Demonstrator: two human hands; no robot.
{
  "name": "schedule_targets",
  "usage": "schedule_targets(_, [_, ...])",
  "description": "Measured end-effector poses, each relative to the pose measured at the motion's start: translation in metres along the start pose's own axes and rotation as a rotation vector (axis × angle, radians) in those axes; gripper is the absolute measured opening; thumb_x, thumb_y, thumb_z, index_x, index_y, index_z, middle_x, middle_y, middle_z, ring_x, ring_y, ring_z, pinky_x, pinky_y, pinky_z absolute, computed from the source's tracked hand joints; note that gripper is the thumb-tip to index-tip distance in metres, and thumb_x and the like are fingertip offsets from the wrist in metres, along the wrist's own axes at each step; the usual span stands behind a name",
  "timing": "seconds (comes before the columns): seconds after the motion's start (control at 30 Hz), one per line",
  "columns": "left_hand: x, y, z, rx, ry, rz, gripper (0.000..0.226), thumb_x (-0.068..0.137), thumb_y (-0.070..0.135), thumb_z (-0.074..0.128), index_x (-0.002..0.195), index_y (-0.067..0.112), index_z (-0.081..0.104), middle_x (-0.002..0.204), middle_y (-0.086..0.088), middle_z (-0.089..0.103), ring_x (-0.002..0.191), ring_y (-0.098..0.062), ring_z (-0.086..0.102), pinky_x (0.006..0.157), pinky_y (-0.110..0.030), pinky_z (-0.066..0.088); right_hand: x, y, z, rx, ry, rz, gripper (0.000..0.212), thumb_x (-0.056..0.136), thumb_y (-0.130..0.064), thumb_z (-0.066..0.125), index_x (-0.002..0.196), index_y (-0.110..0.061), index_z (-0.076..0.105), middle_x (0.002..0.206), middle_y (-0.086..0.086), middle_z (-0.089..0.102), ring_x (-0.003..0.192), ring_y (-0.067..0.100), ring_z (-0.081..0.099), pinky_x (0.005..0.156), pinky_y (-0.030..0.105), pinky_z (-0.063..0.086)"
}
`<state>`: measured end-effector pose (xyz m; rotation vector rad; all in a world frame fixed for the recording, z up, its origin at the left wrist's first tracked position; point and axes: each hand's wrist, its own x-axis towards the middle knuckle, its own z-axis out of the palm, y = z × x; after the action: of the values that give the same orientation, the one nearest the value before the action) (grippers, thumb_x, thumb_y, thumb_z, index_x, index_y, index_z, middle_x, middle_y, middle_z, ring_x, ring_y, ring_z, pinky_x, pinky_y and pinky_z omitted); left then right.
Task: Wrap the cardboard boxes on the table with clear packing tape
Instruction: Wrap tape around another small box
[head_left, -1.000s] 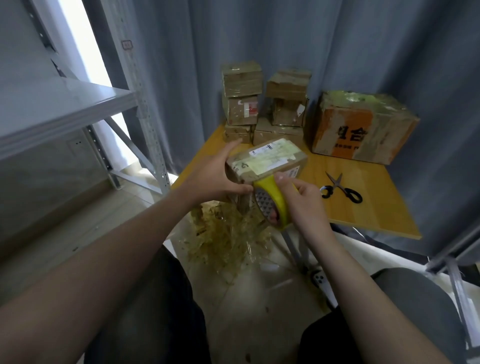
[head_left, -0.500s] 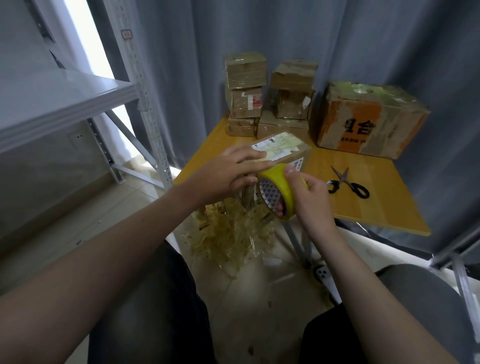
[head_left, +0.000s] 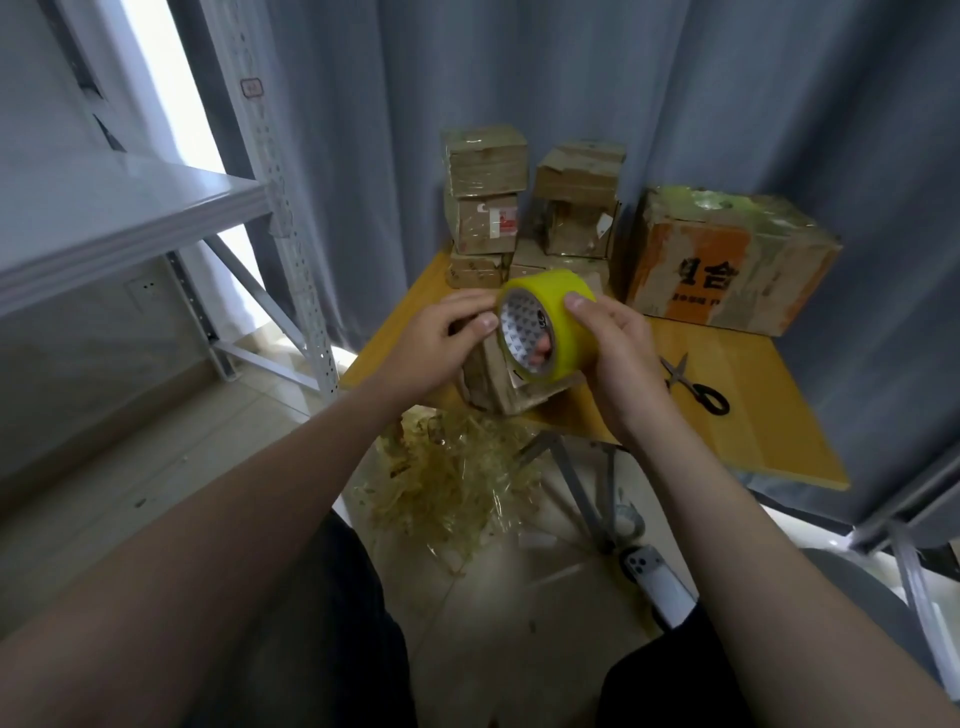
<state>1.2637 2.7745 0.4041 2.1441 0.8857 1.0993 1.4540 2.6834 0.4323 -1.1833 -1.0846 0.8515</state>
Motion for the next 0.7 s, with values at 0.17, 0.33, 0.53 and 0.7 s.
schedule_targets(0.17, [0.02,-0.019,0.0,-0.155,0.156,-0.312,0.037,0.105,0.031,0.059,0.138,0.016,0.065,0.13,0.001,0.068,0.122,-0.015,0.063,0.107,-0.04,0.051,0.037,0.006,0.027,-0.024,-0.032,-0.095,0.026,0.097,-0.038,0.066,0.109,-0.016,0.074,0.102,0.004,0.078,0.099,0.022,0.074,0.093,0.042,0.059])
schedule_targets(0.33, [0.022,-0.045,-0.005,-0.232,0.065,-0.41,0.059,0.1,0.041,0.063,0.153,0.02,0.046,0.137,-0.001,0.063,0.126,-0.016,0.061,0.096,-0.019,0.052,0.077,0.015,0.058,-0.163,-0.04,-0.081,0.033,0.101,-0.04,0.063,0.099,-0.01,0.075,0.083,0.006,0.073,0.071,0.005,0.063,0.067,0.02,0.048])
schedule_targets(0.53, [0.007,-0.087,0.019,-0.043,-0.005,-0.478,0.156,0.046,0.063,0.099,0.163,0.036,-0.001,0.168,0.0,0.019,0.153,-0.022,0.027,0.121,-0.053,0.035,0.114,0.026,0.085,-0.355,-0.088,-0.068,0.05,0.101,-0.05,0.059,0.089,-0.003,0.07,0.072,0.0,0.061,0.061,0.008,0.055,0.061,0.029,0.042])
schedule_targets(0.7, [0.004,-0.086,0.029,0.002,0.102,-0.434,0.147,0.048,0.06,0.096,0.162,0.023,0.01,0.159,-0.001,0.031,0.146,-0.021,0.034,0.117,-0.05,0.04,0.123,0.033,0.086,-0.357,-0.113,-0.044,0.061,0.1,-0.058,0.056,0.097,0.002,0.069,0.077,0.005,0.065,0.069,0.016,0.06,0.067,0.034,0.046])
